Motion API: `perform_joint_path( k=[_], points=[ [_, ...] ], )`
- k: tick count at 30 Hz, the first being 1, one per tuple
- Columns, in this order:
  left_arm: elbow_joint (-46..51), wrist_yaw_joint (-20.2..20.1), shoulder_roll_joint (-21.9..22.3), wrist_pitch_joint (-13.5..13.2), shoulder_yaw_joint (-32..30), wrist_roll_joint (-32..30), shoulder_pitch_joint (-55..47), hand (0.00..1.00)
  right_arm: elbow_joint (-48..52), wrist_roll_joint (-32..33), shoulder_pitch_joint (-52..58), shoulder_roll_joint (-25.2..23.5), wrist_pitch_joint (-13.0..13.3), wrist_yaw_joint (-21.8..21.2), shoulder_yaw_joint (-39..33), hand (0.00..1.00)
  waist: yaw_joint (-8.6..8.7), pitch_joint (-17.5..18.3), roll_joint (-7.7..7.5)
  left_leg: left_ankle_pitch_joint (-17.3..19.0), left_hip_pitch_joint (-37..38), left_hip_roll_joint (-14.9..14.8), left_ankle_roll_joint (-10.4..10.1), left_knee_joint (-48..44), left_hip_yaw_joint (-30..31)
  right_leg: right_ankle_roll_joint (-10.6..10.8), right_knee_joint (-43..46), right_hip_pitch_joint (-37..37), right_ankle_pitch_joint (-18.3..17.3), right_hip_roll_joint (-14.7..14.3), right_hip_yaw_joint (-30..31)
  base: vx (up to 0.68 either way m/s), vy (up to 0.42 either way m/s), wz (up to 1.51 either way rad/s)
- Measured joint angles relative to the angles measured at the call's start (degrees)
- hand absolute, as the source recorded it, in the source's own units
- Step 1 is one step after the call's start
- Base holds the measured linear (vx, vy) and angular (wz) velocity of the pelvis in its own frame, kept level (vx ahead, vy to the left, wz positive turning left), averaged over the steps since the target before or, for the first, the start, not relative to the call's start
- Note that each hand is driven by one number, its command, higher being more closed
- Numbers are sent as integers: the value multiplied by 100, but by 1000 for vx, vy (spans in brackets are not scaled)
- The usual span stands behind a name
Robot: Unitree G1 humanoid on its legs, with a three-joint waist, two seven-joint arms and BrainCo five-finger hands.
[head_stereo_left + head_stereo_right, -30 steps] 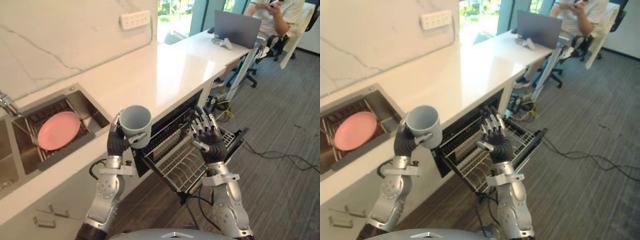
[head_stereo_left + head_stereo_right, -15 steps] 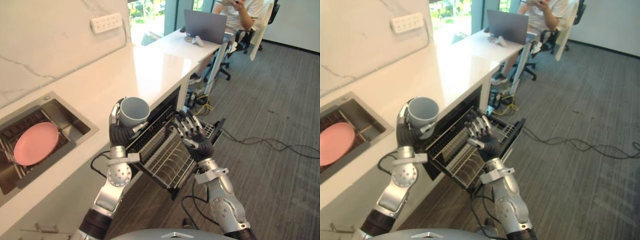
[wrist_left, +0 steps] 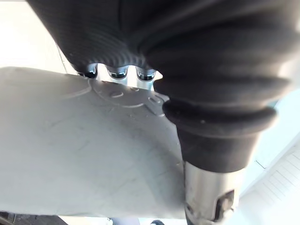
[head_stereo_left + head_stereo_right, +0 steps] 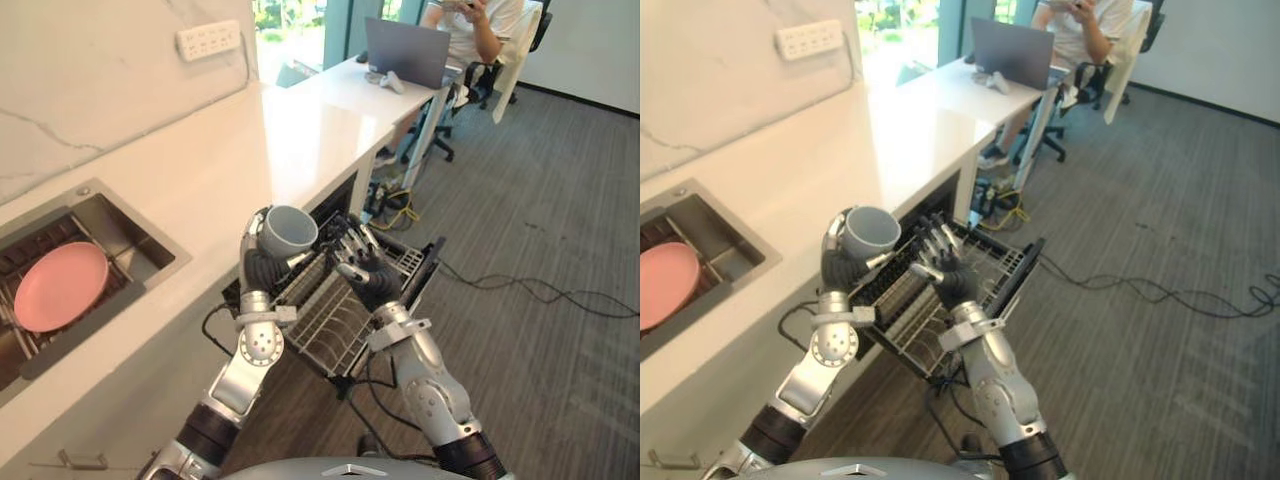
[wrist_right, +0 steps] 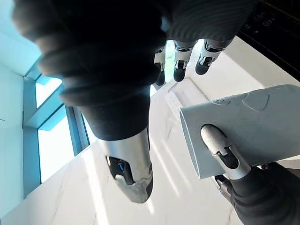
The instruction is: Walk over to the sink, pick up the cup, carry it to the dishwasher, place the cup inside the dishwasher, then close the dishwasher door
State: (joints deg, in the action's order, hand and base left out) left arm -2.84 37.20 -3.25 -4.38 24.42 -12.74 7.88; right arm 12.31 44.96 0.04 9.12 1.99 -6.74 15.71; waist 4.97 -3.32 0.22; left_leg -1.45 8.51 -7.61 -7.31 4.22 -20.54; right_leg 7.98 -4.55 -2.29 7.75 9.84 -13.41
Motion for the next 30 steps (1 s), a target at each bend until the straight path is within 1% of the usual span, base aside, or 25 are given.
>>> perform_joint_path(
  k=[5, 8, 11, 14, 17, 18, 19, 24, 26, 30],
  points=[
    [-45, 5, 7, 2, 128, -409, 51, 100, -2, 12, -116, -5, -135, 249, 173, 0, -4, 9, -16, -1, 1, 0, 2, -1, 36, 0, -1, -38, 5, 9, -75, -14, -5, 4],
    [-54, 32, 3, 1, 245, -652, 54, 100, -7, -23, -124, -7, -287, 478, 236, 0, -20, 14, -24, -13, 4, 1, 15, -2, 88, 0, -2, -80, 4, 17, -150, -32, -7, 8],
    [-56, 138, 1, 1, 316, -671, 60, 100, -189, -39, -297, -2, -361, 678, 296, 0, -10, 21, -34, -38, -1, 0, 17, -1, 112, -6, -2, -78, 9, 17, -162, -43, -11, 2],
    [-57, 142, 1, 1, 406, -747, 137, 100, -253, -48, -375, 1, -461, 862, 358, 0, -21, 21, -35, -53, -9, 0, 20, 2, 128, -16, -2, -77, 17, 17, -173, -34, -7, 2],
    [-57, 166, 1, 1, 504, -851, 220, 100, -253, -267, -396, -1, -507, 962, 439, 0, -23, 24, -38, -75, -12, 0, 20, 6, 144, -22, -2, -80, 22, 17, -188, 0, 0, 0],
    [-58, 166, 1, 1, 515, -886, 220, 100, -252, -287, -430, -2, -521, 1052, 451, 0, -18, 25, -39, -82, -12, 0, 21, 7, 145, -24, -2, -79, 26, 17, -189, 0, 0, 0],
    [-58, 167, 0, 1, 537, -885, 220, 100, -253, -438, -486, 4, -556, 1121, 448, 0, -19, 25, -38, -88, -12, 0, 22, 8, 145, -27, -2, -79, 30, 17, -188, 0, 0, 0],
    [-67, 176, 0, 1, 617, -886, 221, 100, -253, -705, -665, 1, -636, 1294, 465, 0, -23, 65, -55, -106, -34, -1, 26, 9, 173, -30, -2, -78, 35, 17, -216, -3, 0, 2],
    [-67, 177, -1, 1, 618, -889, 221, 100, -253, -706, -734, 4, -731, 1327, 478, 0, -22, 80, -65, -111, -36, -1, 26, 9, 178, -32, -2, -79, 37, 18, -222, -4, 0, 2],
    [-67, 176, -16, 3, 683, -907, 221, 100, -258, -709, -750, 4, -751, 1394, 568, 0, -36, 99, -68, -126, -40, -1, 30, 10, 185, -36, -2, -87, 40, 20, -244, -3, 0, 1]
  ],
)
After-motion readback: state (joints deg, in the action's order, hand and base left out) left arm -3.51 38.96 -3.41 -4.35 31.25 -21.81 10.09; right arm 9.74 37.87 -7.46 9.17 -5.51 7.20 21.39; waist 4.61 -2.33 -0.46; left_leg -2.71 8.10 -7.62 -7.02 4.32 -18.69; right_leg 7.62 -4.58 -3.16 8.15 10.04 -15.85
